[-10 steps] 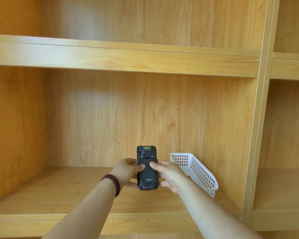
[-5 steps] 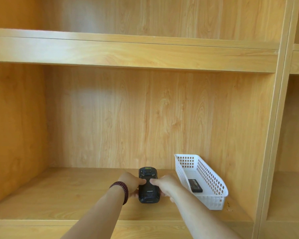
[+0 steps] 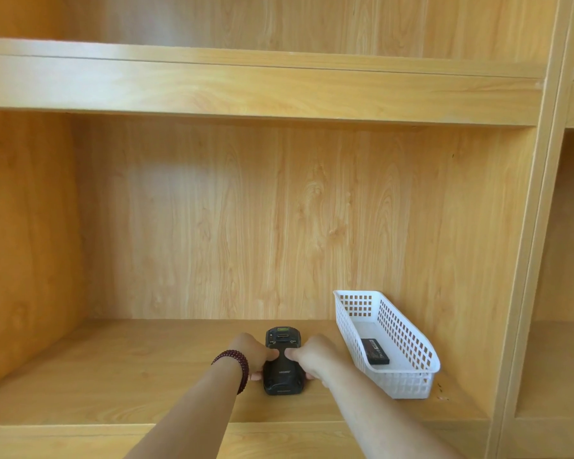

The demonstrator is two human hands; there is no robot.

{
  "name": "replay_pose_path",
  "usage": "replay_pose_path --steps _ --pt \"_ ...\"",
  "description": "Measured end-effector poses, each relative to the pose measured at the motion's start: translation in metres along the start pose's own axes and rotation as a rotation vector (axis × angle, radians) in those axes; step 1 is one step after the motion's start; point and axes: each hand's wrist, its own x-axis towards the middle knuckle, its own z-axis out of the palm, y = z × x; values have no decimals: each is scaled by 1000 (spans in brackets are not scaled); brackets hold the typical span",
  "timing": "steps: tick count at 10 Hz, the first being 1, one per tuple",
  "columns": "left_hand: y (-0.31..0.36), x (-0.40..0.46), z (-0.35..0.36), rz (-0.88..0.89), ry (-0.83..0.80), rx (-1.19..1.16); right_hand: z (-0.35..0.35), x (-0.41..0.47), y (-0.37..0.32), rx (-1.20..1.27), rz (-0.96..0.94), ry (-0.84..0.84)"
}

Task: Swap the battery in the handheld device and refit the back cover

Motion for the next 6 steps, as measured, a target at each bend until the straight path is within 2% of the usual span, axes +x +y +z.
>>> replay_pose_path --steps 2,5,6 --pt "1 2 4 37 7 128 1 5 2 -147 -10 13" --pt "0 -3 6 43 46 265 5 6 7 -203 -25 38" --pt "6 -13 2 123 80 350 -5 -1 2 -207 -7 65"
